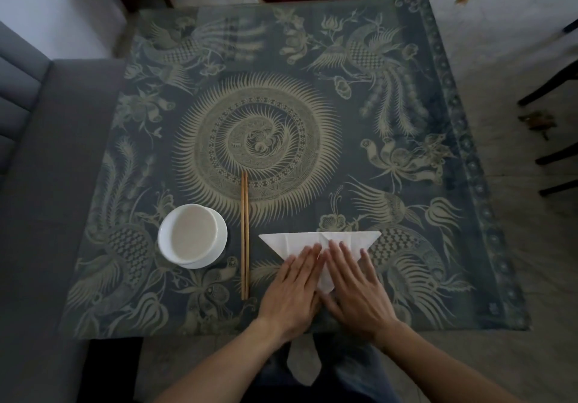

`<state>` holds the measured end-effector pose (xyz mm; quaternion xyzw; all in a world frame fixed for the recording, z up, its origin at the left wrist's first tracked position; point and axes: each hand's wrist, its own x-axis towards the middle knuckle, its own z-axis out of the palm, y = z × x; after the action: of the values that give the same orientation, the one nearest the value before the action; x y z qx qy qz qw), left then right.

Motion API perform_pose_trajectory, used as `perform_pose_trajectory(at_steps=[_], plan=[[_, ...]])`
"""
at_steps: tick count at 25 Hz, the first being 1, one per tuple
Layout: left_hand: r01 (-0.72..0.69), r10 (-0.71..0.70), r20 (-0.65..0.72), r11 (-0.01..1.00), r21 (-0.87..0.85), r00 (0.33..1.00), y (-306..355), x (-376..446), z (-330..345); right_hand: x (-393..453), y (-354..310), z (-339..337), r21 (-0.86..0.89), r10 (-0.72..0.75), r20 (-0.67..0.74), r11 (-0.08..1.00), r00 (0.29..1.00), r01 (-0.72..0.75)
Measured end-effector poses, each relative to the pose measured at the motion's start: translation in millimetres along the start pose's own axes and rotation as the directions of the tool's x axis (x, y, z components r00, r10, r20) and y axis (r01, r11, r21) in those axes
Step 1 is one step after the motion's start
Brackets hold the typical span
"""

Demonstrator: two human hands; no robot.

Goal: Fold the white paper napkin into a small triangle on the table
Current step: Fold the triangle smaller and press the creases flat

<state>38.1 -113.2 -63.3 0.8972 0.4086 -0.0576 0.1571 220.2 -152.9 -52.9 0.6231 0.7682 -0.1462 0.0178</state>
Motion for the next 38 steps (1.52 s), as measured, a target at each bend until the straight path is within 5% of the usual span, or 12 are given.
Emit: perform_pose_trajectory(at_steps=[11, 18, 21, 26, 32, 38], plan=[[0.106, -0.111, 0.120, 0.993, 0.046, 0.987, -21, -29, -3, -26, 19, 1, -0.076, 0.024, 0.116, 0.997, 0.993, -0.015], [0.254, -0.256, -0.011, 0.963, -0.087, 0.967, -34, 12, -34, 1, 15, -18, -0.029, 0.080, -0.004, 0.996, 0.997, -0.080], [0.340, -0.340, -0.020, 0.940, 0.013, 0.940, -48, 43, -55, 36, 18, -31, 0.011, 0.189, -0.001, 0.982, 0.982, -0.189], [0.424, -0.419, 0.216, 0.905, 0.024, 0.882, -56, 68, -72, 53, 29, -39, -0.011, 0.207, 0.033, 0.978, 0.978, -0.206], [0.438, -0.323, 0.412, 0.871, -0.223, 0.852, -66, 82, -85, 60, 34, -46, 0.026, 0.240, 0.102, 0.969, 0.965, -0.244], [0.351, -0.205, 0.360, 0.842, -0.409, 0.910, -72, 91, -102, 66, 29, -46, 0.123, 0.251, 0.129, 0.956, 0.959, -0.266]])
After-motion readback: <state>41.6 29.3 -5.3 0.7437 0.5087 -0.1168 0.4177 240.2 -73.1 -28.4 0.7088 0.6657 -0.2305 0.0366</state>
